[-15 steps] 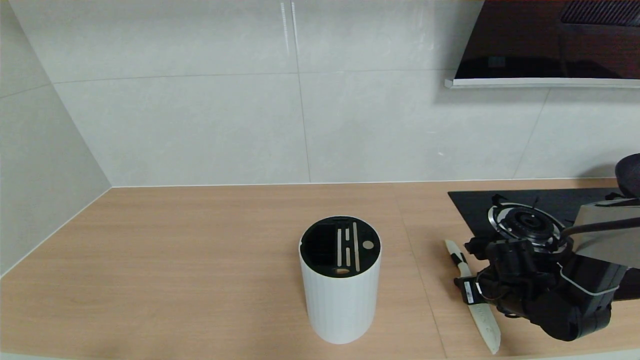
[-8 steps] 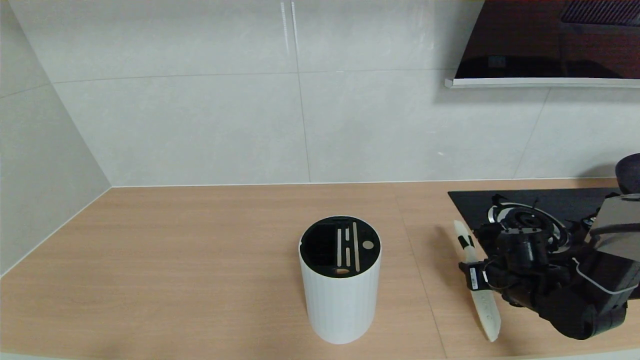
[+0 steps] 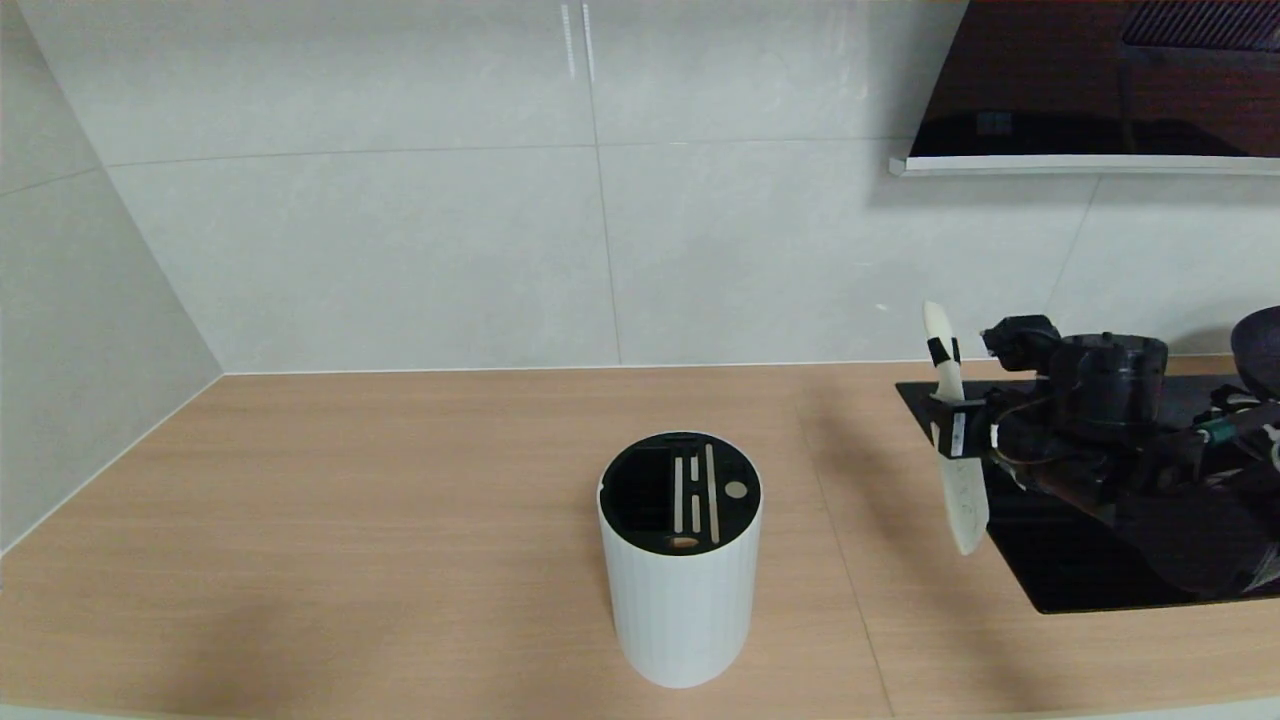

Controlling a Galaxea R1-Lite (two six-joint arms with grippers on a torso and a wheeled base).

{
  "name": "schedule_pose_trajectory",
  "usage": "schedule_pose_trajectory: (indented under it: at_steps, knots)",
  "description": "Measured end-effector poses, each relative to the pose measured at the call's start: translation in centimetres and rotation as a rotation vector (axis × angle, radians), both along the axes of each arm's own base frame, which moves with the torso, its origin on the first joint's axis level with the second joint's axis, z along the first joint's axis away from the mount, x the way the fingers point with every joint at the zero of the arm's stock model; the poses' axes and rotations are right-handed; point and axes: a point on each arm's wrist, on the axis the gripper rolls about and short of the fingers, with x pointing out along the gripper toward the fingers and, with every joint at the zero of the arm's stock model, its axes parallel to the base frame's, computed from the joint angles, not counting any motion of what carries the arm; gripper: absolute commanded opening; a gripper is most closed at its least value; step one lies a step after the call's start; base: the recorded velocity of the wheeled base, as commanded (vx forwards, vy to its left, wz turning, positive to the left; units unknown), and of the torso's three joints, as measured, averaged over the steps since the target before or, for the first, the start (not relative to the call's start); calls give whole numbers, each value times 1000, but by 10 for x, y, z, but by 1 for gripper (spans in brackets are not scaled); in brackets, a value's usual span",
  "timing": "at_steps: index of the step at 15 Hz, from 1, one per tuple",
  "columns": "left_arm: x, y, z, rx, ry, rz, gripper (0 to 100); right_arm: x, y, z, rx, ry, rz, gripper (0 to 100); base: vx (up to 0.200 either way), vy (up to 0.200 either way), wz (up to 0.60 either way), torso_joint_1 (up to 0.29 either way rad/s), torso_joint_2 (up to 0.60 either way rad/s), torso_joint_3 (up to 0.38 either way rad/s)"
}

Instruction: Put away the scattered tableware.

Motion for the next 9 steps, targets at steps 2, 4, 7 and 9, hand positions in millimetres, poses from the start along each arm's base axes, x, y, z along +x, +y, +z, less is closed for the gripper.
schedule_pose_trajectory:
  at_steps: [2, 4, 7, 9]
  knots:
    - [30, -1, 35, -47, 67, -47, 100, -7, 19, 29, 24, -83, 59, 0, 0, 0, 0, 0, 0, 0]
    - [62, -8, 61, -168, 133, -146, 100, -18, 40, 53, 49, -150, 122, 0, 0, 0, 0, 0, 0, 0]
    - [112, -39, 87, -383, 158, -370, 100, -43, 74, 73, 76, -202, 203, 0, 0, 0, 0, 0, 0, 0]
    - [142, -64, 88, -431, 188, -460, 100, -63, 90, 79, 88, -215, 257, 0, 0, 0, 0, 0, 0, 0]
